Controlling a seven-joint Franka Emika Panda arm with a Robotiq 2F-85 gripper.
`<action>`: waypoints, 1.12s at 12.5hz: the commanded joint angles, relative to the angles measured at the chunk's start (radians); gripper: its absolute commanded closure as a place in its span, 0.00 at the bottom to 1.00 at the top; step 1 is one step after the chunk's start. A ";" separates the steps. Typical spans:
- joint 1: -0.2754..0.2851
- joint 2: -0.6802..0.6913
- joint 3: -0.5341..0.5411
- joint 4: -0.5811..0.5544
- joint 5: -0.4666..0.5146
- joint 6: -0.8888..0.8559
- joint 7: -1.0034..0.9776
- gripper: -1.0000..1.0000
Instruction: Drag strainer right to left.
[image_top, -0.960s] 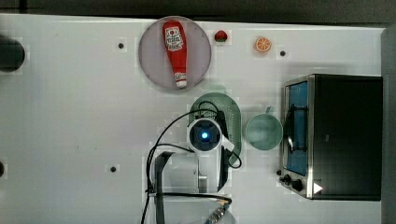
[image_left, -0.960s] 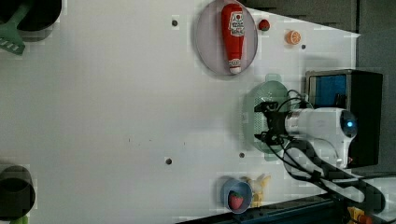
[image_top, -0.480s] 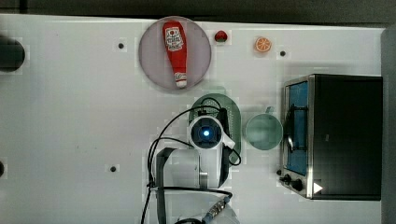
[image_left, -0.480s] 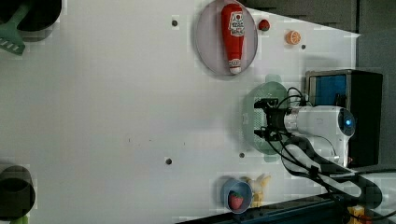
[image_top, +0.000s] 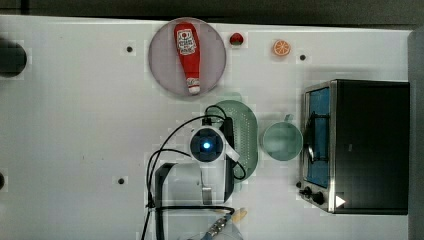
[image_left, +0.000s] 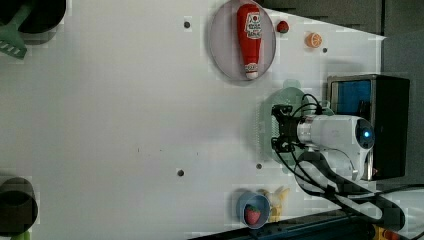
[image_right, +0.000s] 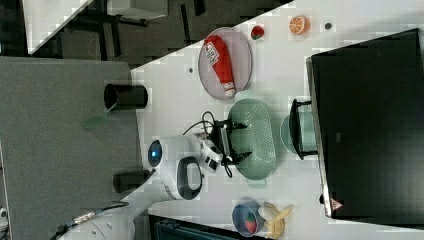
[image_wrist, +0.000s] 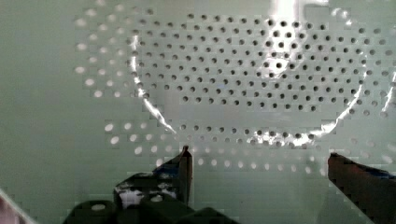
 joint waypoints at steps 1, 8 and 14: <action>0.060 -0.005 0.049 0.000 -0.002 0.008 0.149 0.00; 0.159 -0.001 0.136 0.013 -0.002 0.005 0.342 0.00; 0.228 0.041 0.147 0.094 0.001 -0.060 0.357 0.00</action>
